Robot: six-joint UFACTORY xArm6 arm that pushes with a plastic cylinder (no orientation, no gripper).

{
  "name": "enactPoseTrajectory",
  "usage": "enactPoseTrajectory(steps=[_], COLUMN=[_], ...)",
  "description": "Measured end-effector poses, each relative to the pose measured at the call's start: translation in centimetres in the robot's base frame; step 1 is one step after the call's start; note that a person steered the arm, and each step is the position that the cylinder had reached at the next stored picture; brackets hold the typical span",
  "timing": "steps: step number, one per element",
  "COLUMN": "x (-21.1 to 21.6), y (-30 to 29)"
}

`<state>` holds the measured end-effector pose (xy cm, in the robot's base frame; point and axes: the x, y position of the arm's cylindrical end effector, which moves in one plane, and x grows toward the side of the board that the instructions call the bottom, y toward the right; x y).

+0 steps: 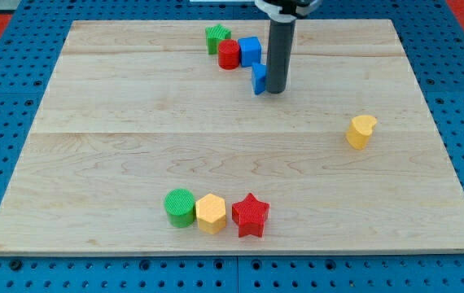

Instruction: Move the yellow heart closer to the group of blocks

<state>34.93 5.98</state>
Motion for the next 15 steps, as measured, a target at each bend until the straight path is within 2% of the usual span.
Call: enactPoseTrajectory(steps=[2, 3, 5, 6, 7, 8, 9, 10, 11, 13, 15], x=[-2.1, -2.3, 5.2, 7.1, 9.5, 10.0, 10.0, 8.5, 6.0, 7.6, 8.1], y=[-3.0, -1.5, 15.0, 17.7, 15.1, 12.2, 5.7, -0.1, -3.5, -4.8, -10.3])
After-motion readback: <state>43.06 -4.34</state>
